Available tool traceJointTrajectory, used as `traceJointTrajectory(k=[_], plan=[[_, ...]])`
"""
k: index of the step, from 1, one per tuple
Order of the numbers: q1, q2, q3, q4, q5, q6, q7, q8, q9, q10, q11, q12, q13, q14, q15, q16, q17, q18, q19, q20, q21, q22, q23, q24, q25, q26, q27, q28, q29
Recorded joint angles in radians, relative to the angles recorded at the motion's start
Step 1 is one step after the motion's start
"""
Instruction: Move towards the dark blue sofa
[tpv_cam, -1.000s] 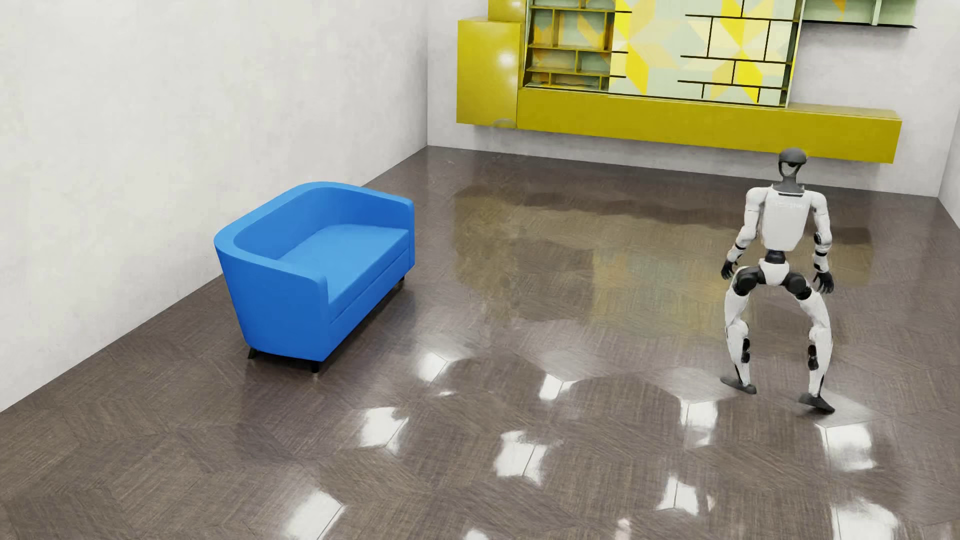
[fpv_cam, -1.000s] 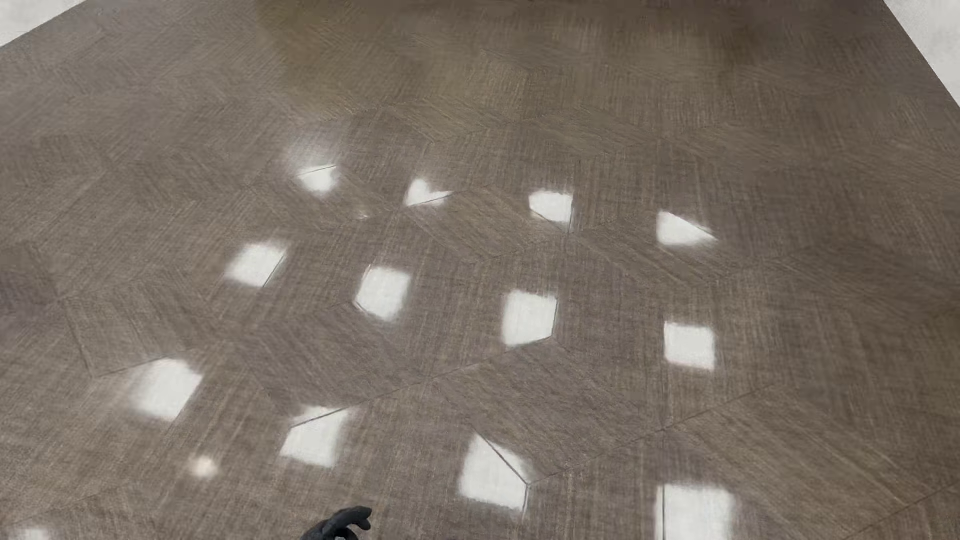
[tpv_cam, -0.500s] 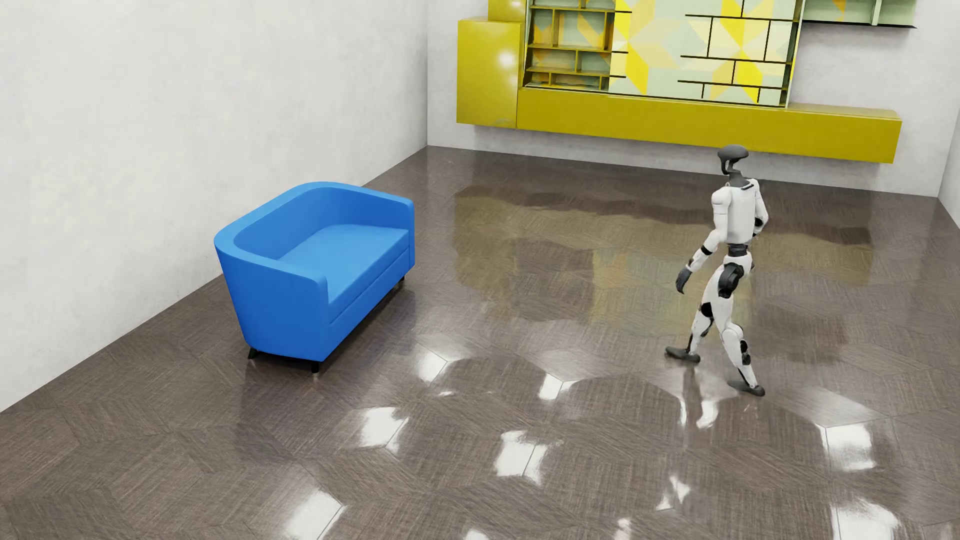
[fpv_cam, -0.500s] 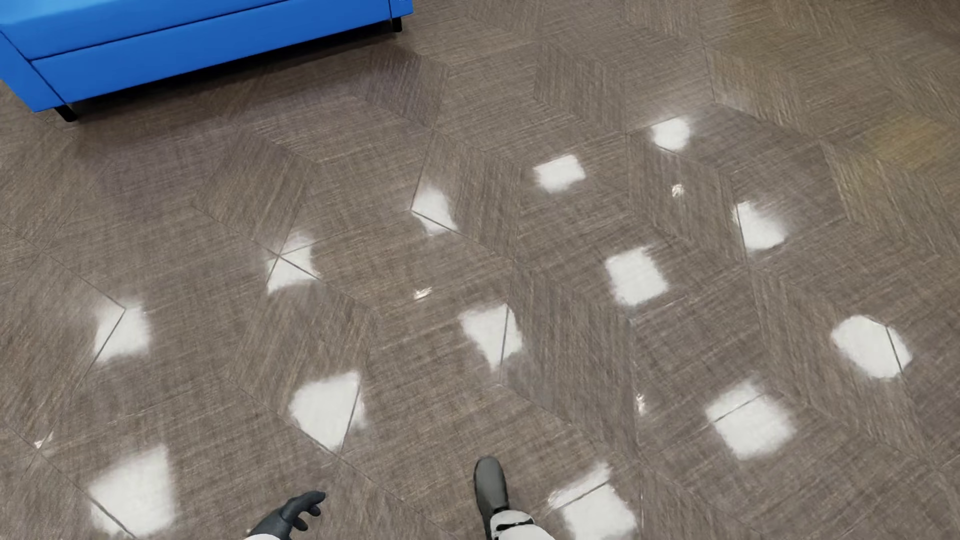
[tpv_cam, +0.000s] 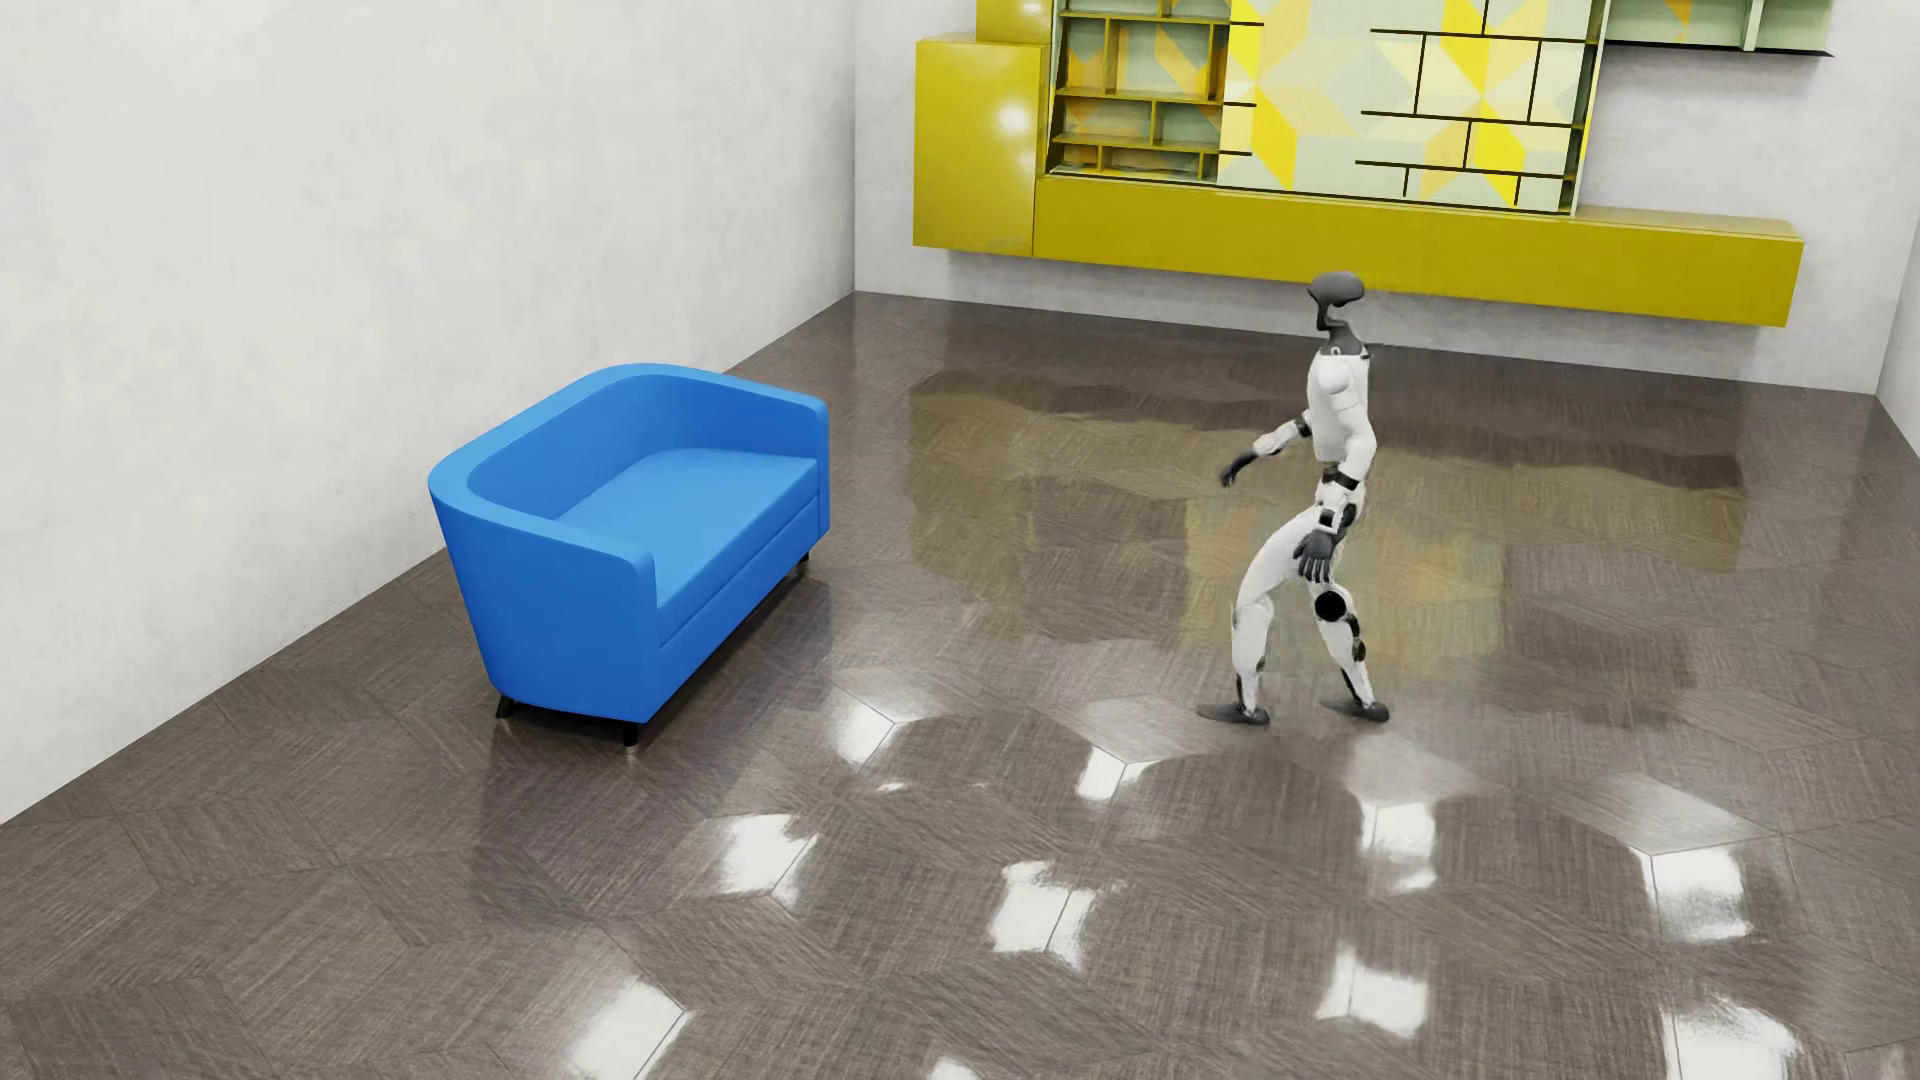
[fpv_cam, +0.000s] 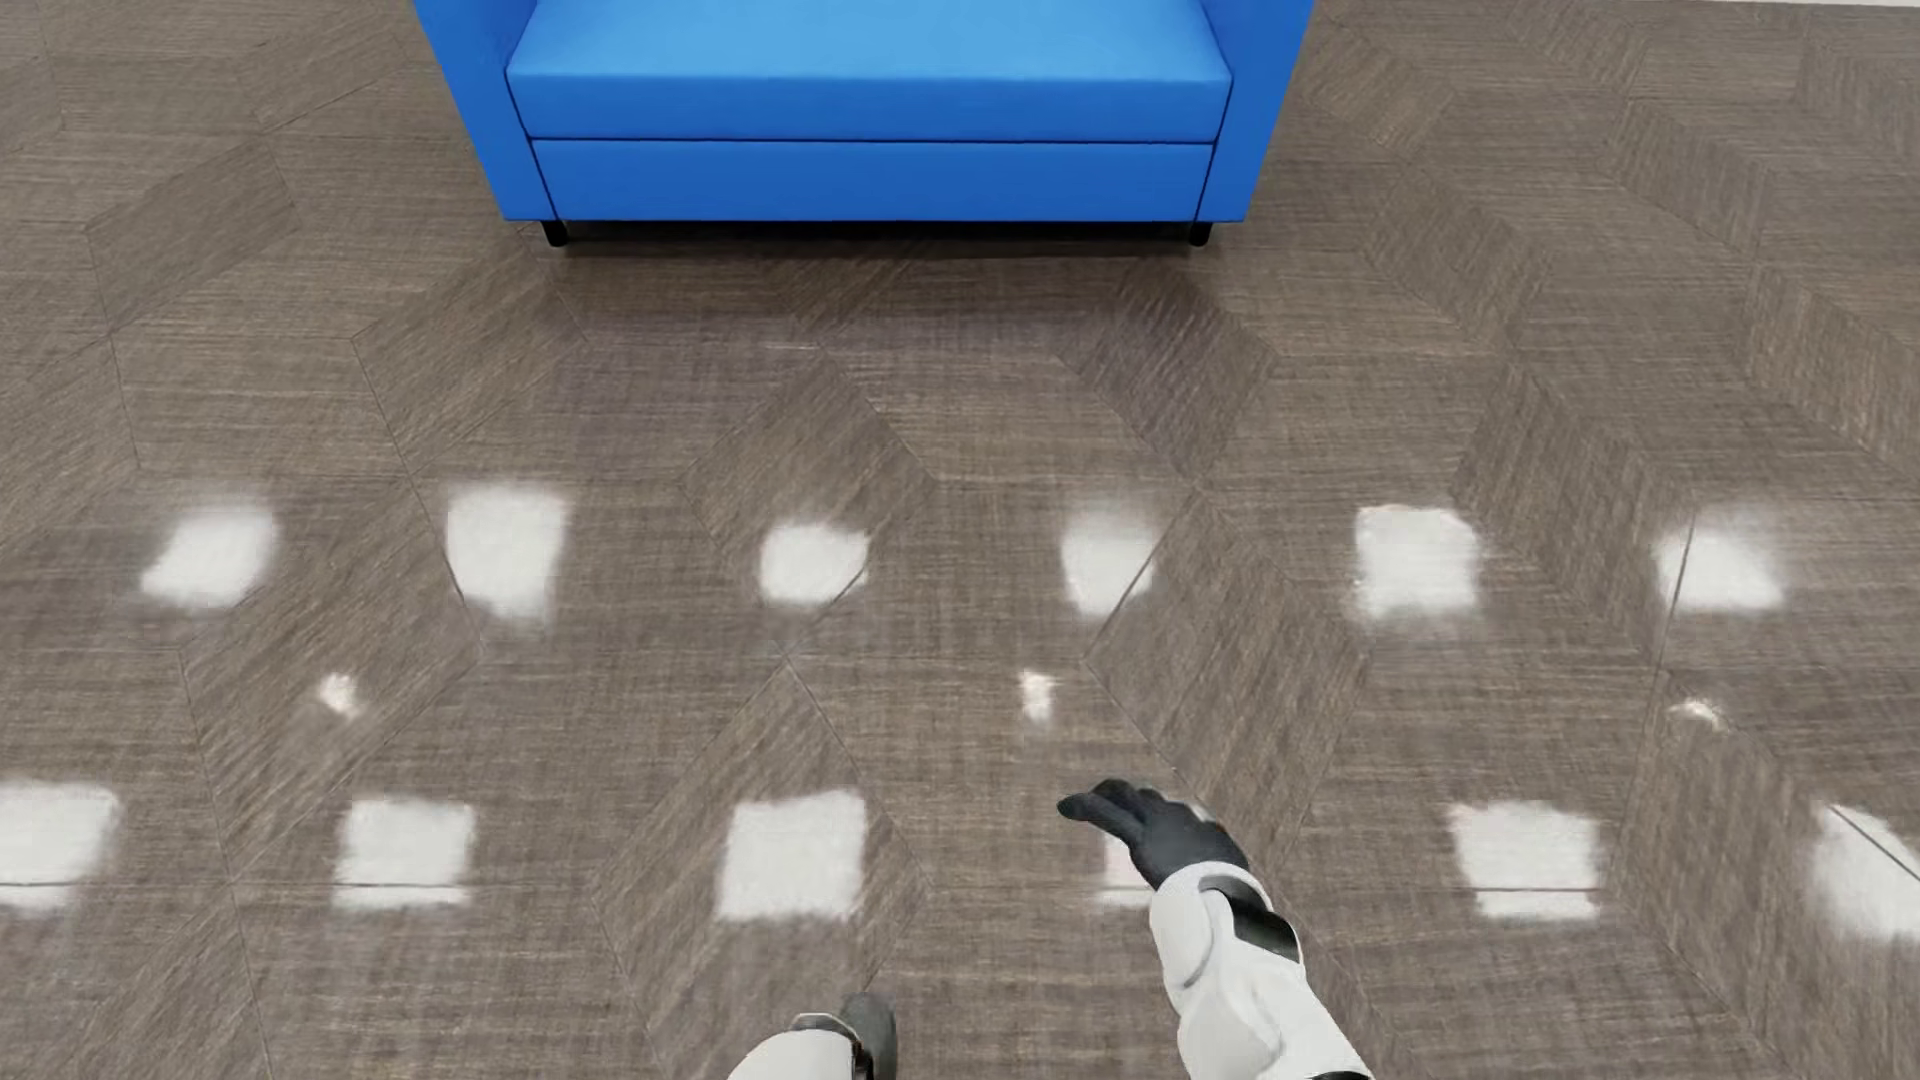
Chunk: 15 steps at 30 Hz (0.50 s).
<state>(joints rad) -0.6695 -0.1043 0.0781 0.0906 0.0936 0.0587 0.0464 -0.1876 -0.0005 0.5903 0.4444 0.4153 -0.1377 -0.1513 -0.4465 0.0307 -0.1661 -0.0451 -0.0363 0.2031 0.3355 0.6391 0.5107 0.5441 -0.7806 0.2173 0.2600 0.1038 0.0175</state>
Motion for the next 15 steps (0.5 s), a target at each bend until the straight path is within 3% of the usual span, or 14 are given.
traceJointTrajectory(k=[1,2,3,4,5,7,8,9,10,11,13,15], plan=[[0.052,0.043,0.014,-0.028,-0.009,-0.011,-0.018,0.021,-0.005,-0.272,-0.031,0.012,-0.045,0.077,-0.012,-0.033,-0.018,-0.074,0.012,0.012,0.049,0.007,-0.008,0.01,0.011,0.01,-0.013,-0.009,0.002],[0.078,0.081,0.025,-0.029,-0.017,-0.021,-0.019,0.041,-0.007,-0.387,-0.036,0.024,-0.084,0.096,-0.026,-0.064,-0.033,-0.119,0.025,0.026,0.101,0.024,-0.011,0.022,0.028,0.026,-0.023,-0.023,0.007],[0.1,0.113,0.029,-0.016,-0.034,-0.027,0.059,0.053,-0.007,-0.388,-0.032,0.026,-0.115,0.195,-0.025,-0.091,-0.052,-0.045,0.041,0.03,0.153,0.052,-0.009,0.034,0.045,0.041,-0.039,-0.043,0.005],[0.105,0.138,0.034,-0.038,-0.066,-0.038,0.08,0.073,-0.001,-0.321,0.006,0.016,-0.132,0.224,-0.005,-0.109,-0.068,0.09,0.063,0.015,0.19,0.099,0.005,0.058,0.07,0.059,-0.042,-0.082,-0.007],[0.112,0.142,0.038,-0.053,-0.097,-0.053,0.093,0.082,0.009,-0.235,0.089,0.001,-0.127,0.152,0.048,-0.111,-0.064,0.12,0.087,-0.002,0.203,0.15,0.037,0.092,0.104,0.084,-0.025,-0.117,-0.037],[0.138,0.066,0.042,-0.063,-0.139,-0.076,0.115,0.114,0.028,-0.105,0.336,-0.033,-0.104,0.019,0.292,-0.103,-0.013,0.123,0.133,-0.024,0.211,0.202,0.164,0.162,0.175,0.119,0.055,-0.178,-0.084],[0.172,-0.006,0.043,-0.064,-0.16,-0.084,0.138,0.14,0.033,-0.095,0.492,-0.043,-0.111,-0.02,0.393,-0.103,0.004,0.127,0.18,-0.023,0.251,0.189,0.239,0.178,0.183,0.103,0.091,-0.2,-0.06],[0.215,-0.084,0.042,-0.069,-0.205,-0.093,0.167,0.15,0.039,-0.101,0.641,-0.05,-0.126,-0.051,0.437,-0.105,0.003,0.133,0.223,-0.005,0.327,0.161,0.309,0.171,0.164,0.073,0.108,-0.201,0.011],[0.263,-0.157,0.038,-0.084,-0.271,-0.107,0.191,0.141,0.047,-0.114,0.761,-0.065,-0.131,-0.077,0.42,-0.099,-0.01,0.138,0.214,0.012,0.399,0.135,0.357,0.165,0.137,0.047,0.1,-0.171,0.09],[0.303,-0.225,0.027,-0.101,-0.332,-0.122,0.201,0.12,0.054,-0.124,0.839,-0.097,-0.111,-0.101,0.39,-0.085,-0.024,0.139,0.175,0.035,0.421,0.121,0.375,0.151,0.138,0.035,0.094,-0.117,0.119],[0.361,-0.344,-0.012,-0.132,-0.403,-0.148,0.185,0.059,0.062,-0.134,0.864,-0.193,-0.007,-0.14,0.359,-0.023,-0.057,0.134,0.093,0.037,0.354,0.137,0.361,0.167,0.206,0.039,0.098,-0.016,0.063],[0.399,-0.441,-0.057,-0.152,-0.371,-0.16,0.147,0.01,0.063,-0.129,0.742,-0.304,0.12,-0.179,0.314,0.035,-0.109,0.13,0.031,0.016,0.274,0.155,0.318,0.188,0.262,0.059,0.085,-0.015,-0.011]])
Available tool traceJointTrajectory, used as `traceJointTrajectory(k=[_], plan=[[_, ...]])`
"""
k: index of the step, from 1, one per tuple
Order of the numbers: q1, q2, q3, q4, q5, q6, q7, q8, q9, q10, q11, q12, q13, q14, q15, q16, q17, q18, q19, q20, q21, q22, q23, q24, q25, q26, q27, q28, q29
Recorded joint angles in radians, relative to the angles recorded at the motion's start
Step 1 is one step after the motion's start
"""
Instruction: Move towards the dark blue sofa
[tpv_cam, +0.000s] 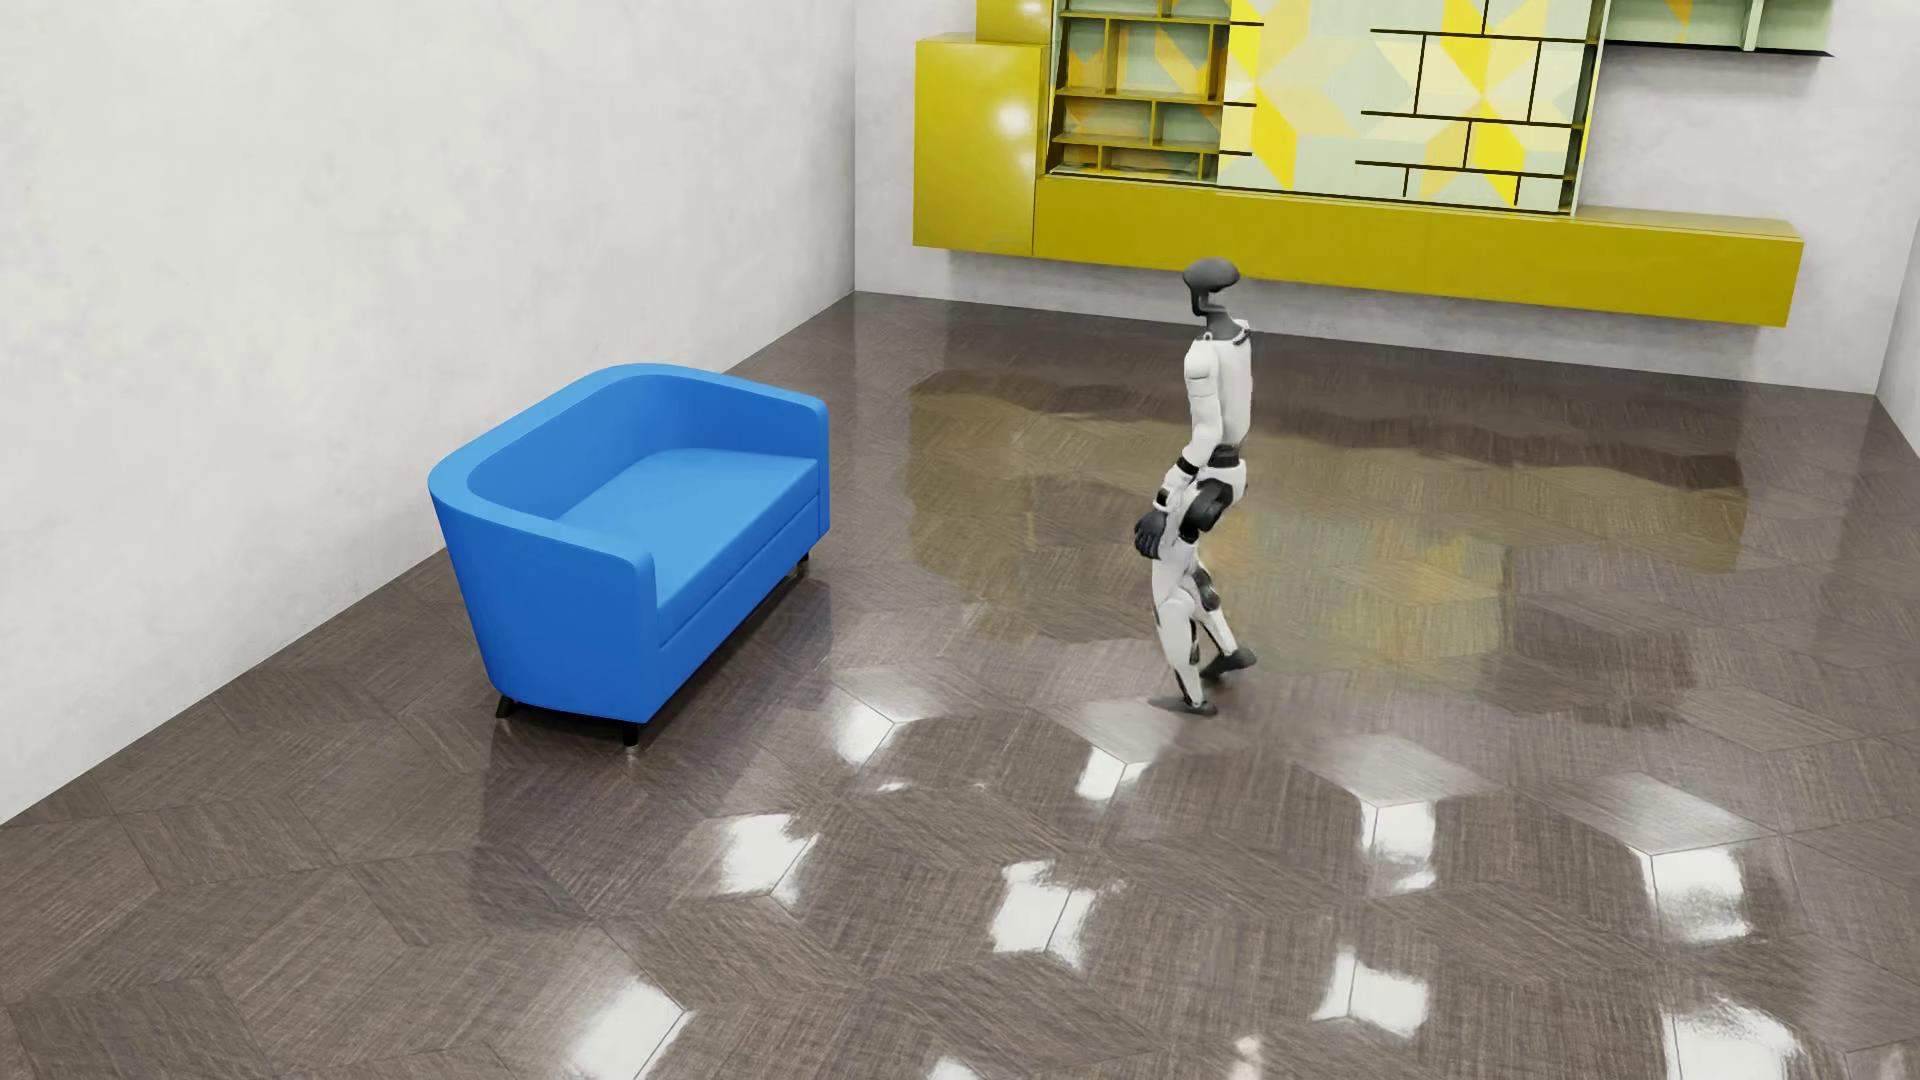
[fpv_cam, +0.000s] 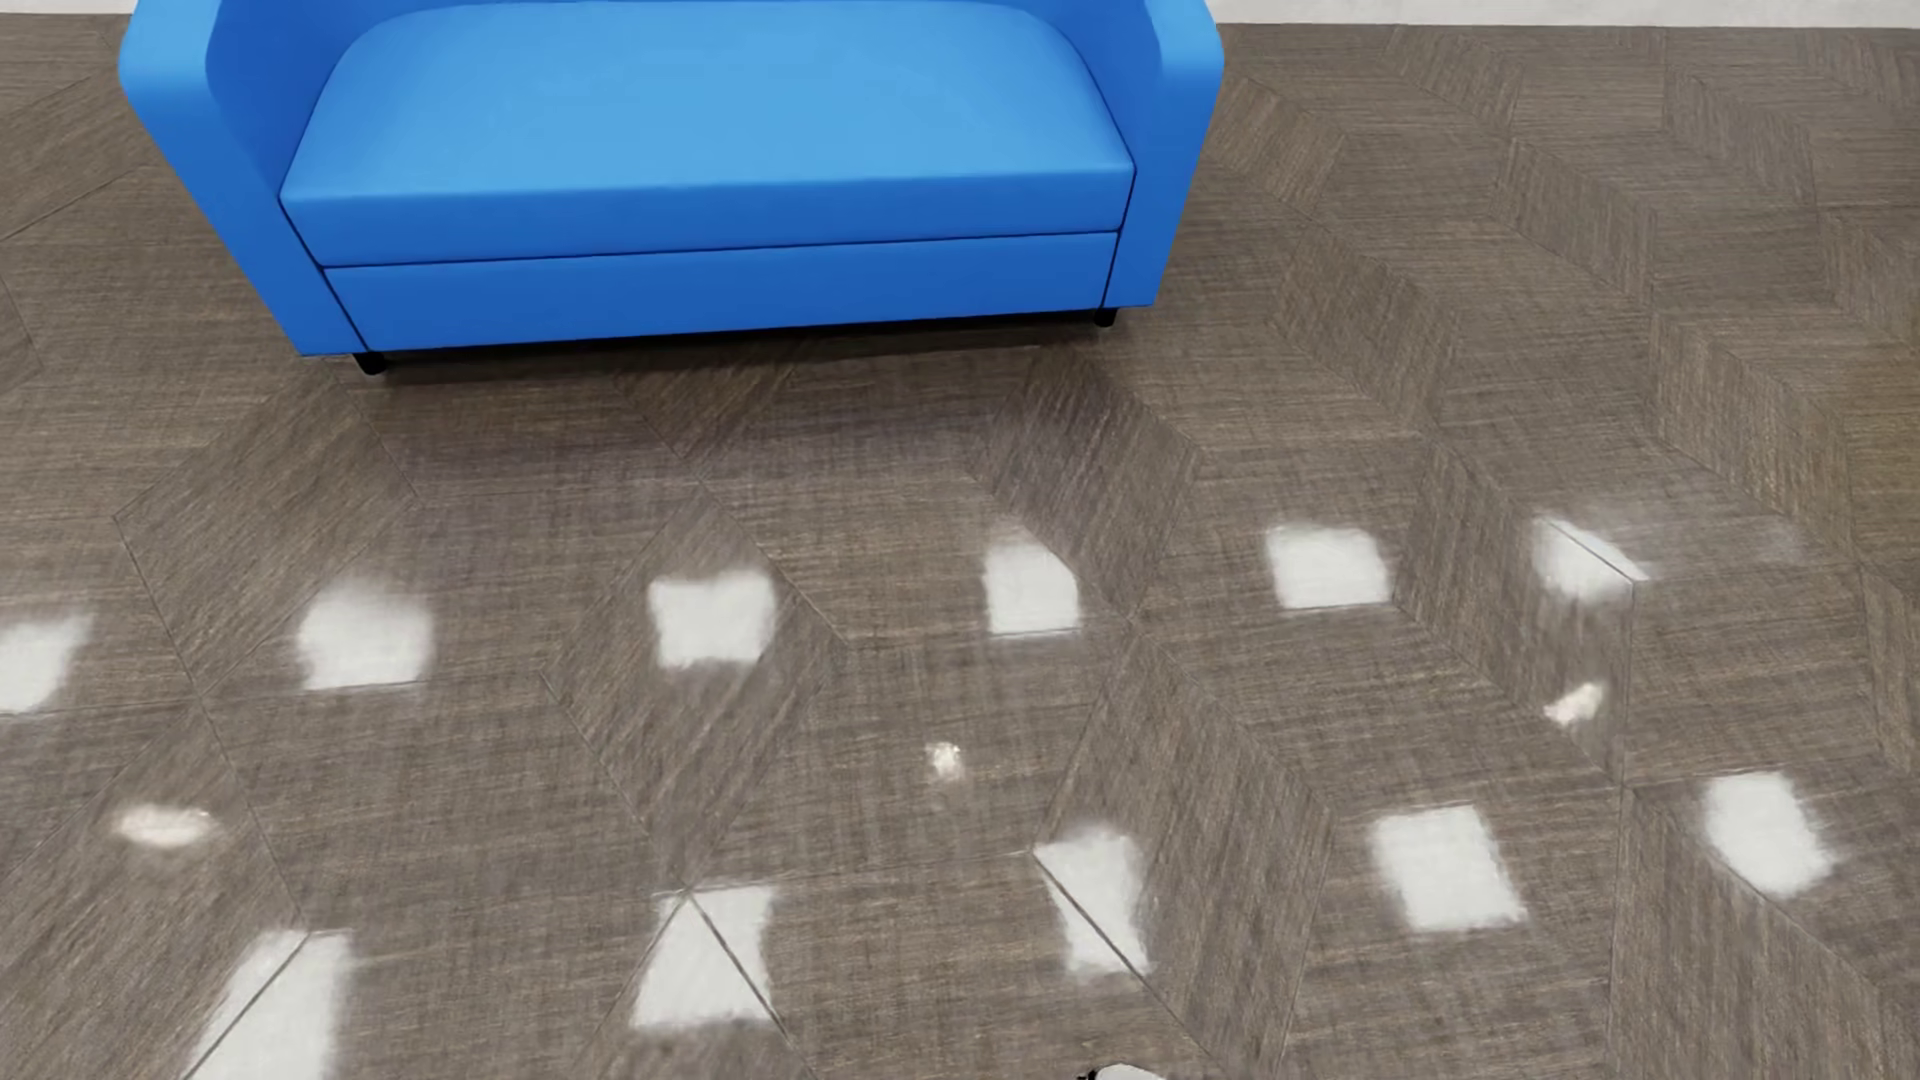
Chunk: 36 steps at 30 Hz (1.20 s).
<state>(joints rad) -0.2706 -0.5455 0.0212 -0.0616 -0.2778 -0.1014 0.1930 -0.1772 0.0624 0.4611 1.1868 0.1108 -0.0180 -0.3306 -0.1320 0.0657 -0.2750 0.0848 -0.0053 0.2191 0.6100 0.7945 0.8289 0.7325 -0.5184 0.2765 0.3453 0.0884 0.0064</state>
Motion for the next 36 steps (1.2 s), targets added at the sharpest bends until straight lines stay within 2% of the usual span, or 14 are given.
traceJointTrajectory(k=[3,5,7,9,11,12,14,18,21,23,28,31,33,36], plan=[[0.051,-0.075,-0.05,-0.028,0.124,-0.005,-0.055,-0.005,-0.01,0.005,-0.4,-0.124,0.167,-0.072,0.025,0.056,-0.084,-0.002,0.001,-0.02,-0.092,-0.025,-0.048,0.005,0.013,-0.074,0.009,-0.014,-0.05],[0.092,-0.035,-0.064,-0.049,0.189,-0.007,-0.089,-0.01,-0.029,-0.013,-0.803,-0.191,0.237,-0.119,0.131,0.075,-0.064,-0.011,0.084,-0.064,-0.166,-0.069,-0.03,0.007,0.033,-0.116,0.064,-0.005,-0.059],[0.132,0.014,-0.067,-0.053,0.194,-0.003,-0.109,-0.071,-0.048,-0.003,-0.902,-0.217,0.294,-0.151,0.194,0.071,-0.033,-0.028,-0.105,-0.077,-0.213,-0.126,0.005,-0.019,0.043,-0.146,0.091,0.02,-0.034],[0.113,0.044,-0.066,-0.013,0.209,0.017,-0.101,-0.086,-0.054,0.157,-0.839,-0.194,0.297,-0.118,0.133,0.05,0.011,-0.043,-0.112,-0.061,-0.225,-0.175,0.06,-0.063,0.042,-0.164,0.106,0.053,0.007],[0.008,0.084,-0.065,0.038,0.223,0.042,-0.127,-0.1,-0.052,0.46,-0.756,-0.128,0.269,0.088,0.042,0.019,0.051,-0.179,-0.095,-0.068,-0.202,-0.178,0.1,-0.081,0.008,-0.162,0.114,0.052,0.064],[-0.056,0.112,-0.064,0.044,0.224,0.054,-0.171,-0.117,-0.051,0.616,-0.724,-0.107,0.258,0.188,-0.003,0.031,0.067,-0.274,-0.09,-0.112,-0.192,-0.158,0.089,-0.047,-0.011,-0.155,0.101,-0.004,0.09],[-0.181,0.176,-0.069,0.047,0.231,0.084,-0.25,-0.148,-0.044,0.876,-0.682,-0.088,0.223,0.25,-0.077,0.068,0.106,-0.331,-0.073,-0.184,-0.229,-0.096,0.046,0.029,-0.021,-0.127,0.07,-0.163,0.04],[-0.334,0.3,-0.055,0.265,0.259,0.141,-0.205,-0.111,-0.042,0.803,-0.691,0.013,0.036,0.127,-0.156,0.03,0.172,-0.256,-0.017,-0.059,-0.249,0.054,0.053,0.011,-0.057,0.015,0.054,-0.106,-0.093],[-0.293,0.353,-0.02,0.342,0.269,0.172,-0.166,-0.015,-0.056,0.283,-0.726,0.119,-0.113,0.128,-0.19,0.028,0.177,-0.207,0.032,0.021,-0.179,0.071,0.007,-0.021,-0.106,0.027,-0.038,-0.129,-0.065],[-0.237,0.357,-0.004,0.371,0.269,0.193,-0.102,0.056,-0.064,0.256,-0.707,0.198,-0.181,0.004,-0.22,-0.002,0.178,-0.185,0.068,0.082,-0.148,0.044,-0.034,-0.053,-0.123,0.026,-0.079,-0.088,-0.082],[-0.126,0.243,0.03,0.297,0.136,0.175,0.092,0.163,-0.046,0.218,-0.485,0.192,-0.164,-0.023,-0.143,-0.02,0.179,-0.103,0.138,-0.054,-0.206,0.059,-0.1,0.045,-0.095,-0.002,-0.076,-0.176,-0.141],[-0.053,0.119,0.036,0.251,0.044,0.13,0.174,0.143,-0.031,0.163,-0.278,0.15,-0.16,-0.035,-0.048,0.015,0.144,-0.09,0.212,-0.078,-0.103,-0.026,-0.022,0.055,-0.15,-0.043,-0.076,-0.119,-0.012],[-0.009,0.063,0.029,0.209,-0.005,0.1,0.187,0.099,-0.027,0.105,-0.188,0.091,-0.121,-0.029,-0.071,0.035,0.125,-0.083,0.157,-0.057,-0.116,-0.071,0.041,0.017,-0.139,-0.065,-0.028,-0.064,0.024],[0.057,0.006,0.011,0.146,-0.002,0.059,0.187,0.08,-0.033,-0.005,-0.154,0.017,-0.027,-0.007,-0.106,0.033,0.091,-0.082,0.1,0.007,-0.176,-0.154,0.104,-0.068,-0.104,-0.086,0.047,0.004,-0.116]])
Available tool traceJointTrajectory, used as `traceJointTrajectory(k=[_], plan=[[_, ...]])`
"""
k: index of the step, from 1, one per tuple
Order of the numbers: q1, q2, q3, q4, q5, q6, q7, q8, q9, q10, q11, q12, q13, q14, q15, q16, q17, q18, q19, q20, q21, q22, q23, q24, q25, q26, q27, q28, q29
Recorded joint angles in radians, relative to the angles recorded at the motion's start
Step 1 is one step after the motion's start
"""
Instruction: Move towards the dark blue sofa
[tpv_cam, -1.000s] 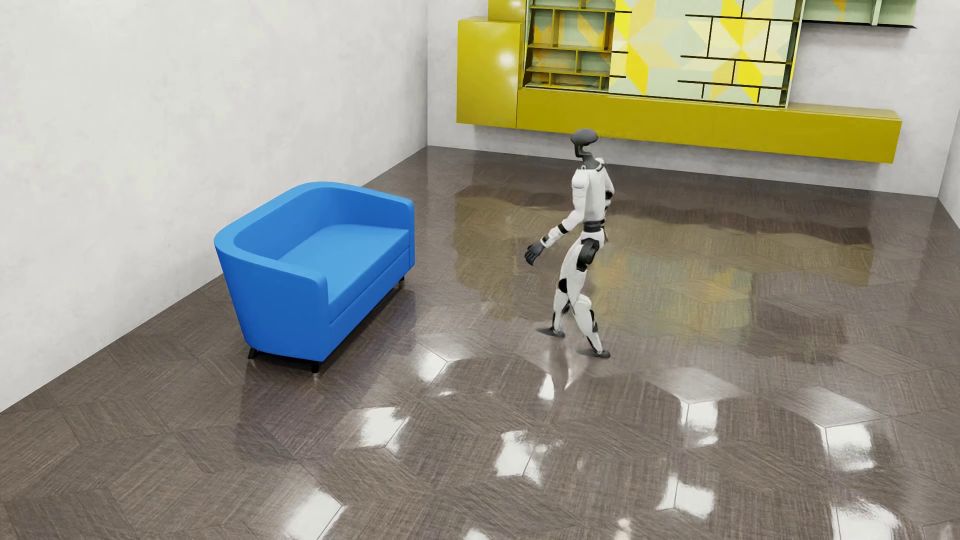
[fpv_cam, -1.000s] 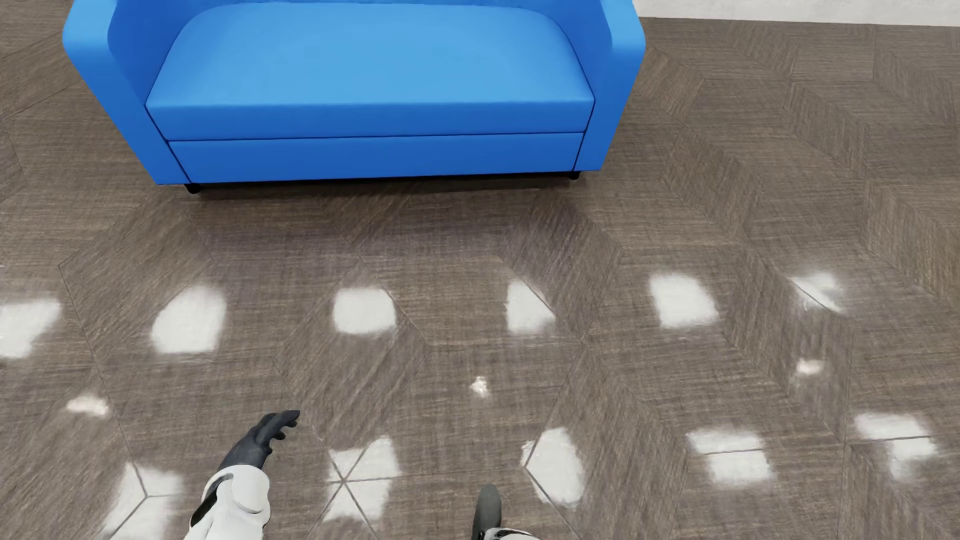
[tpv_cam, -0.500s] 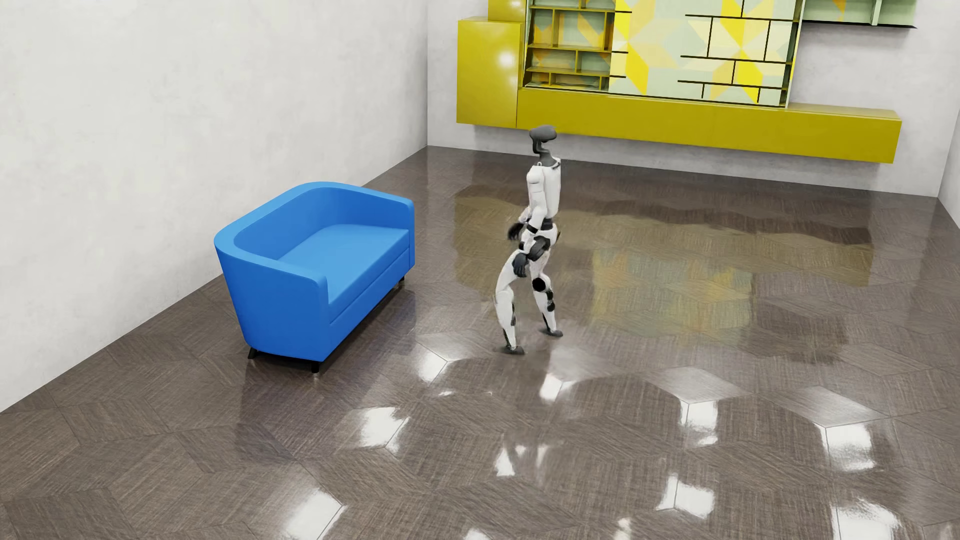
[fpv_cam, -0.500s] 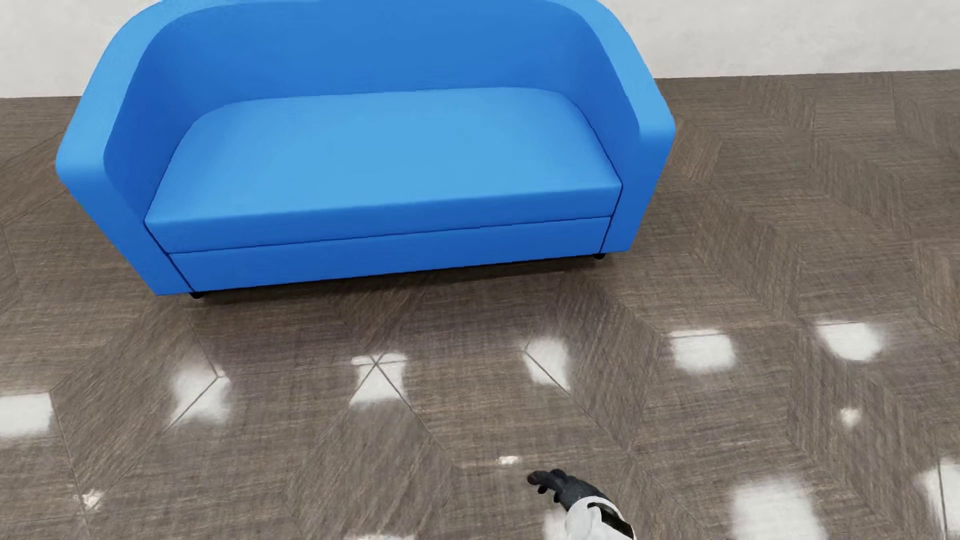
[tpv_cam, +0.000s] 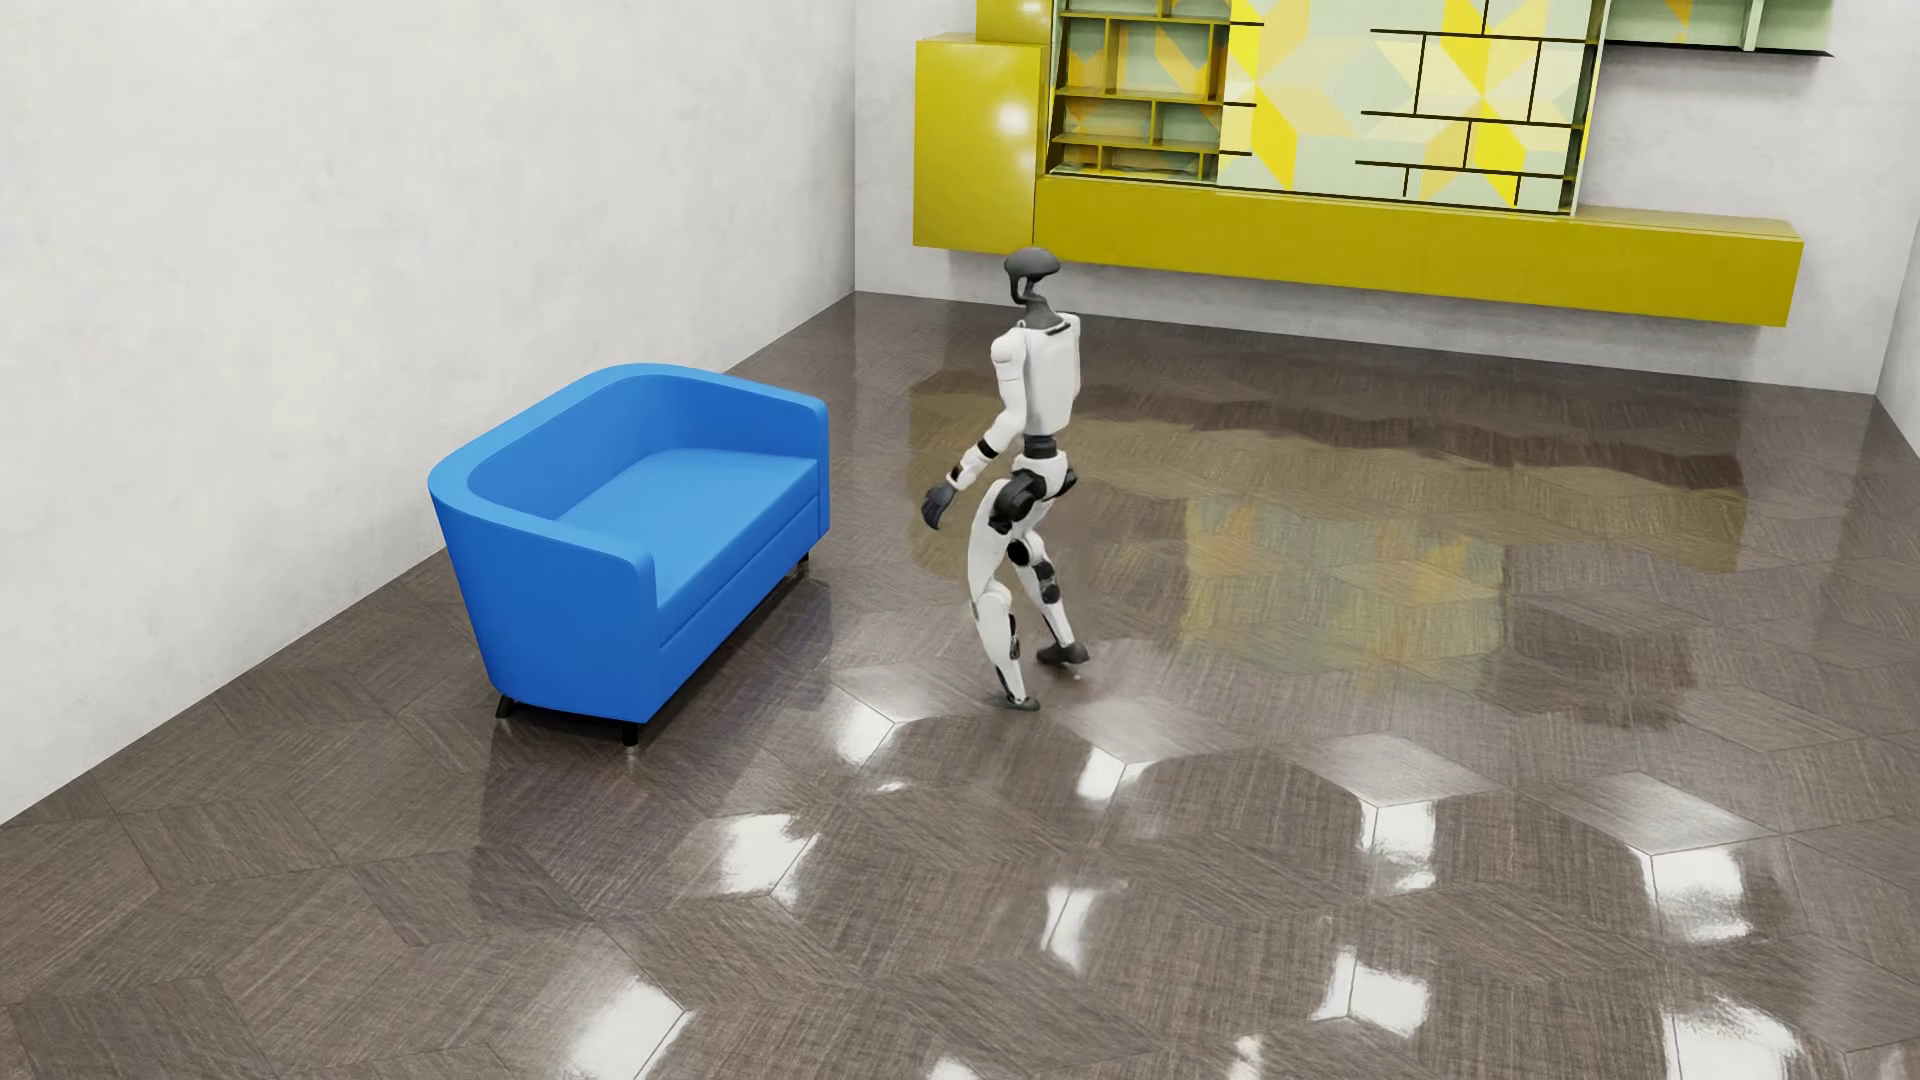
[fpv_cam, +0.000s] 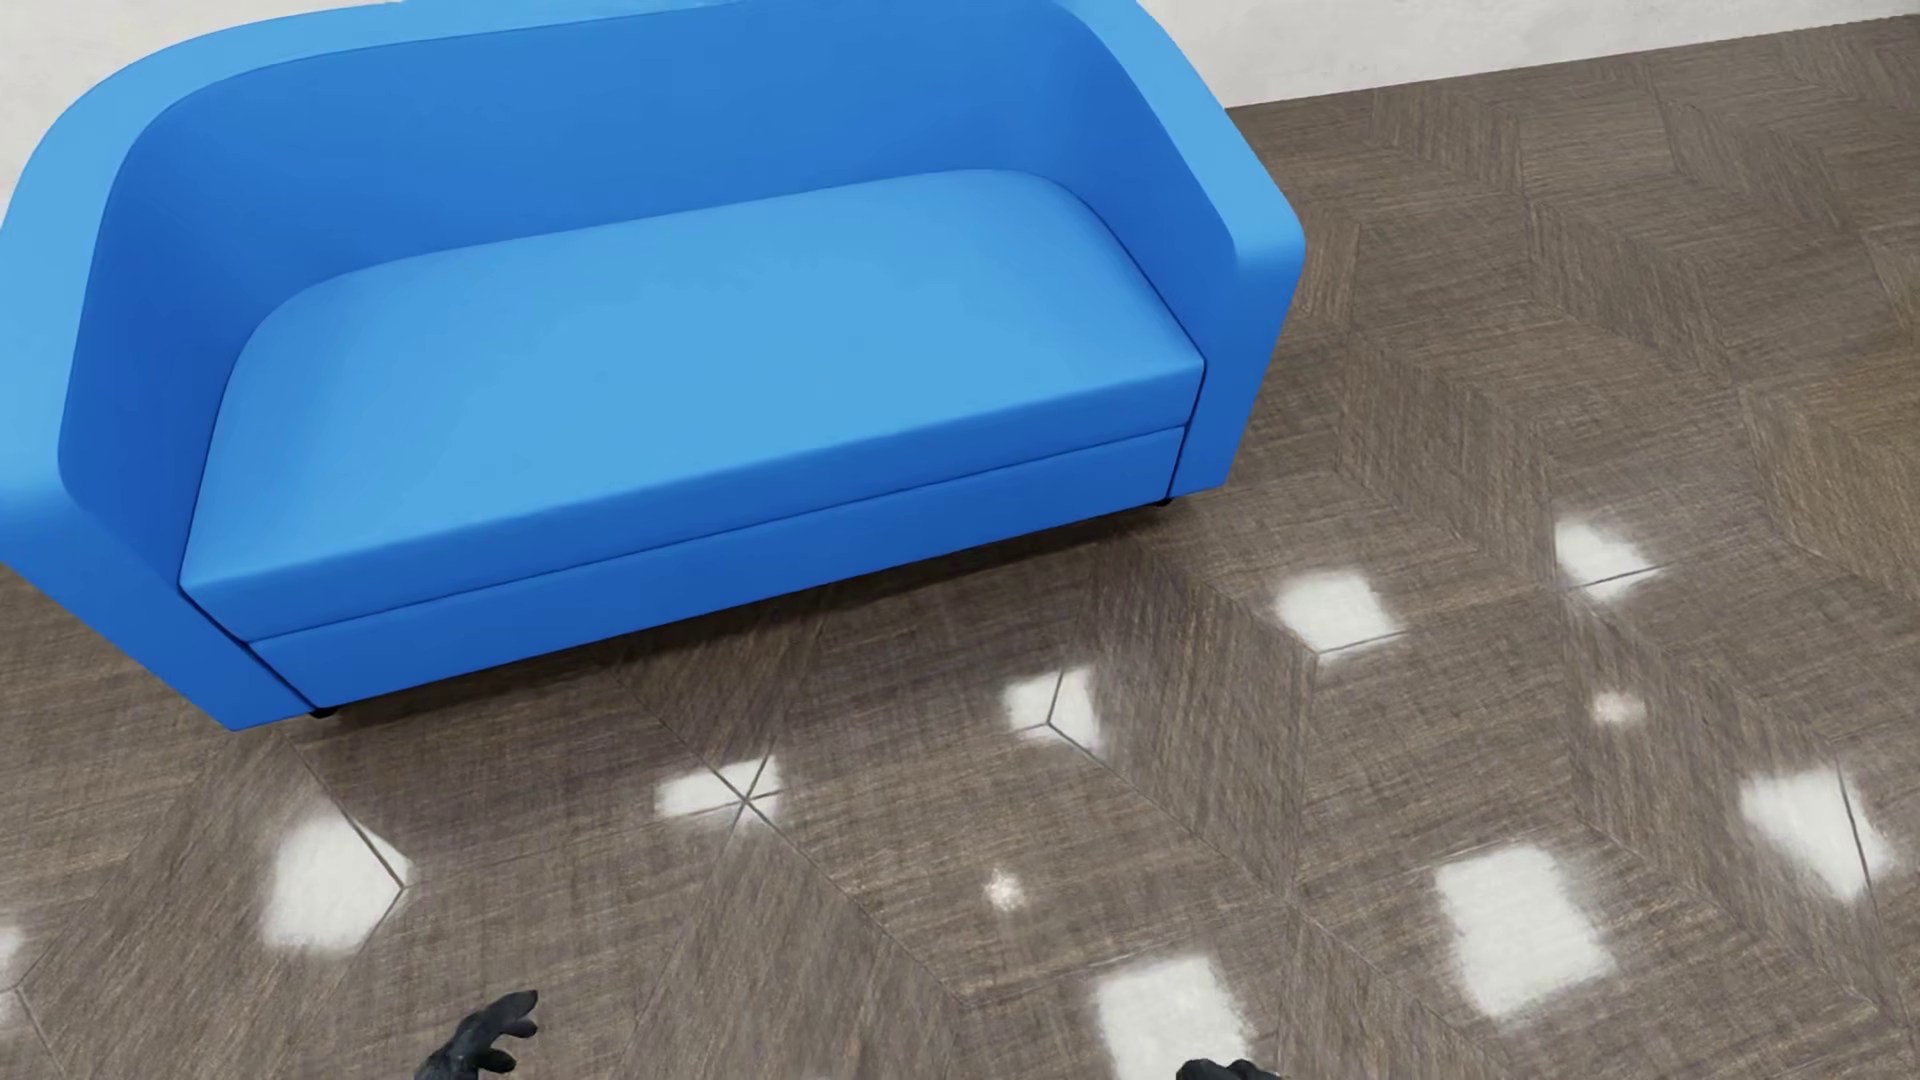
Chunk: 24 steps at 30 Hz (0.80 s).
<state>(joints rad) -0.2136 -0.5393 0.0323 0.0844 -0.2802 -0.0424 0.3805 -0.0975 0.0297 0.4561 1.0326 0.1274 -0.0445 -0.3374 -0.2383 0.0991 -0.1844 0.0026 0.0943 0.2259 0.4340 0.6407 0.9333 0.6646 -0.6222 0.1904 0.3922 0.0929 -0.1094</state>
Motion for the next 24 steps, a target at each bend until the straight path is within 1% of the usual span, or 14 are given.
traceJointTrajectory(k=[3,4,5,6,8,11,12,14,16,17,19,21,22,24], plan=[[0.015,0.015,-0.018,-0.038,0.108,-0.032,-0.045,0.06,-0.017,-0.053,-0.186,-0.041,0.13,0.008,-0.004,-0.004,-0.032,-0.017,0.046,-0.007,-0.073,-0.05,-0.011,-0.036,0.094,-0.066,0.012,0.035,0.05],[0.017,0.053,-0.023,-0.045,0.138,-0.039,-0.066,0.069,-0.024,-0.076,-0.317,-0.051,0.183,0.016,0.036,-0.004,-0.043,-0.023,-0.016,-0.017,-0.094,-0.056,-0.03,-0.035,0.12,-0.076,-0.001,0.03,0.084],[0.012,0.099,-0.024,-0.053,0.121,-0.046,-0.089,0.012,-0.029,-0.082,-0.399,-0.06,0.231,0.019,0.002,-0.01,-0.046,-0.03,-0.072,-0.029,-0.116,-0.052,-0.044,-0.03,0.14,-0.077,-0.004,0.021,0.097],[0.01,0.141,-0.026,-0.06,0.108,-0.051,-0.112,-0.037,-0.035,-0.086,-0.461,-0.067,0.263,0.022,-0.025,-0.015,-0.035,-0.037,-0.093,-0.045,-0.125,-0.039,-0.046,-0.022,0.146,-0.072,0.004,0.013,0.095],[0.008,0.197,-0.029,-0.055,0.113,-0.049,-0.152,-0.089,-0.041,-0.094,-0.55,-0.057,0.274,0.029,-0.01,-0.032,-0.009,-0.052,-0.098,-0.043,-0.086,-0.005,-0.006,-0.019,0.113,-0.046,0.032,0.009,0.109],[-0.018,0.203,-0.023,-0.008,0.153,-0.029,-0.171,-0.113,-0.04,-0.044,-0.568,0.005,0.204,-0.015,-0.014,-0.077,0.006,-0.077,-0.106,0.006,-0.002,0.052,0.021,-0.02,0.048,-0.005,0.036,-0.009,0.222],[-0.045,0.203,-0.021,0.019,0.173,-0.021,-0.182,-0.122,-0.036,0.013,-0.564,0.023,0.174,-0.04,-0.023,-0.077,0.018,-0.087,-0.116,0.009,0.0,0.077,0.004,-0.007,0.042,0.001,0.032,-0.026,0.218],[-0.141,0.206,-0.023,0.073,0.204,-0.003,-0.222,-0.143,-0.025,0.209,-0.538,0.047,0.13,-0.044,-0.049,-0.068,0.038,-0.114,-0.133,0.007,-0.028,0.128,-0.042,0.034,0.042,0.031,0.004,-0.051,0.122],[-0.234,0.216,-0.026,0.093,0.215,0.017,-0.299,-0.174,-0.017,0.384,-0.516,0.058,0.09,0.007,-0.069,-0.066,0.057,-0.199,-0.139,0.031,-0.044,0.169,-0.082,0.038,0.04,0.058,-0.02,-0.036,0.034],[-0.258,0.223,-0.027,0.099,0.219,0.026,-0.33,-0.184,-0.017,0.418,-0.515,0.061,0.063,-0.007,-0.07,-0.067,0.056,-0.224,-0.141,0.045,-0.034,0.18,-0.095,0.033,0.031,0.069,-0.037,-0.037,0.021],[-0.233,0.247,-0.025,0.13,0.227,0.043,-0.32,-0.185,-0.022,0.329,-0.546,0.068,-0.001,-0.043,-0.059,-0.077,0.039,-0.169,-0.141,0.072,-0.001,0.18,-0.106,0.003,0.021,0.067,-0.067,-0.048,0.04],[-0.143,0.278,-0.018,0.142,0.231,0.054,-0.263,-0.171,-0.033,0.099,-0.599,0.078,-0.068,0.029,-0.037,-0.078,0.015,-0.163,-0.139,0.053,0.044,0.168,-0.099,0.02,0.003,0.056,-0.075,-0.06,0.076],[-0.107,0.285,-0.016,0.138,0.232,0.06,-0.244,-0.163,-0.039,0.043,-0.606,0.078,-0.096,0.02,-0.034,-0.077,0.006,-0.126,-0.136,0.039,0.059,0.164,-0.098,0.031,-0.001,0.054,-0.076,-0.062,0.087],[-0.051,0.302,-0.015,0.117,0.22,0.066,-0.225,-0.16,-0.047,-0.052,-0.624,0.06,-0.11,0.051,-0.026,-0.078,-0.006,-0.12,-0.13,0.007,0.042,0.166,-0.111,0.05,0.009,0.055,-0.062,-0.071,0.058]])
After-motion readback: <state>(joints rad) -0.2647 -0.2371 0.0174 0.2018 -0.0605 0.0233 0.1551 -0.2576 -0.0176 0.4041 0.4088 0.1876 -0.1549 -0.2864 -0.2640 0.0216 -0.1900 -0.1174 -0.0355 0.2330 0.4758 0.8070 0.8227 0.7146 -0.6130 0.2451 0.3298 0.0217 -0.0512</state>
